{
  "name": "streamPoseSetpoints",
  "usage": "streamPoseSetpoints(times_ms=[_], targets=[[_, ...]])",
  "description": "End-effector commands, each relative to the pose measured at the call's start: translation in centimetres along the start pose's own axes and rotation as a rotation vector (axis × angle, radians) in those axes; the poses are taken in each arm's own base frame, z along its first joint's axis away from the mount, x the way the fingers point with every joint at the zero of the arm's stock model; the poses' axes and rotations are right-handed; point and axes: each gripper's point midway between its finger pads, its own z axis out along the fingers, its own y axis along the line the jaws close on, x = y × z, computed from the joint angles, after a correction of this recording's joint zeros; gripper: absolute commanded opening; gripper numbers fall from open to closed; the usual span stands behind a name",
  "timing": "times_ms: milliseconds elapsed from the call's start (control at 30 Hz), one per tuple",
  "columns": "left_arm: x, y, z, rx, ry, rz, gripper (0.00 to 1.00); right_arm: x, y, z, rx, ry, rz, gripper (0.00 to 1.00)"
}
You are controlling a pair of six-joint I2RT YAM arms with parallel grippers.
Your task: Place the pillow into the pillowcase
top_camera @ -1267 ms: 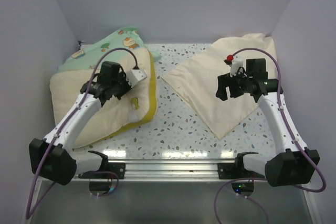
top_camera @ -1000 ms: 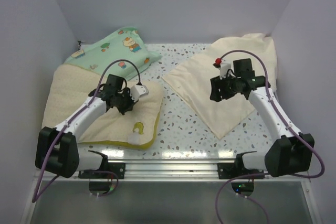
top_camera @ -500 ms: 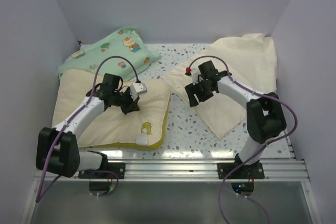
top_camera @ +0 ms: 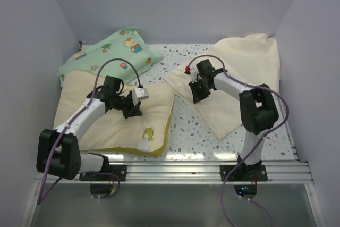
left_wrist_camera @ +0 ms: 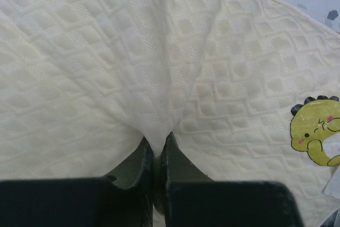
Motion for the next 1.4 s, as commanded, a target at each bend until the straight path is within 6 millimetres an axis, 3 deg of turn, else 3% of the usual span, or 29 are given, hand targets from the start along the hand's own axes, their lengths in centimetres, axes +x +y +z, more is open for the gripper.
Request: streamPoseSetpoints(times_ms=[0,100,233,467,800,967,1100,1133,1233,1267,1367], targets=[[-2.3,-2.2,-0.5,0.126,-0.09,0.105,0.0,-3.9,1.9,-4.1,-0.068,-0.137,-0.01,0.0],[-2.6,-3.3,0.1,0.201,-0.053,0.148,0.0,-5.6,2.9,-7.0,-0.107,-0.213,0.005,0.0],[-3.9,-4.4,1.4,0.257,-0.036,0.183,0.0,-6.6,3.7,-9.3,-0.138,-0.265,0.037,0.0],[-7.1,-3.7,3.8,0.27,-0.064,0.155,0.0,-6.8,4.8,-12.5,-0.186,-0.328,0.028,0.0],[-12.8,-2.8,8.4,0.272,-0.139,0.069,0.0,-4.9,6.8,-13.2,-0.29,-0.295,0.011,0.0],[-16.4,1.2,10.0,0.128,-0.251,0.004,0.0,-3.6,7.1,-12.5,-0.308,-0.26,0.018,0.0],[-19.0,6.1,8.7,-0.078,-0.392,-0.097,0.0,-2.6,6.6,-12.2,-0.286,-0.235,-0.001,0.0],[-19.1,8.1,8.4,-0.199,-0.436,-0.104,0.0,-2.5,6.5,-12.2,-0.284,-0.233,0.004,0.0],[-18.4,11.2,8.2,-0.38,-0.45,-0.23,0.0,-2.4,6.6,-12.0,-0.287,-0.227,0.009,0.0],[-17.5,11.7,9.2,-0.401,-0.427,-0.269,0.0,-2.6,6.6,-11.8,-0.291,-0.223,0.015,0.0],[-17.0,11.8,10.4,-0.47,-0.41,-0.286,0.0,-3.0,6.8,-11.6,-0.311,-0.214,0.028,0.0]])
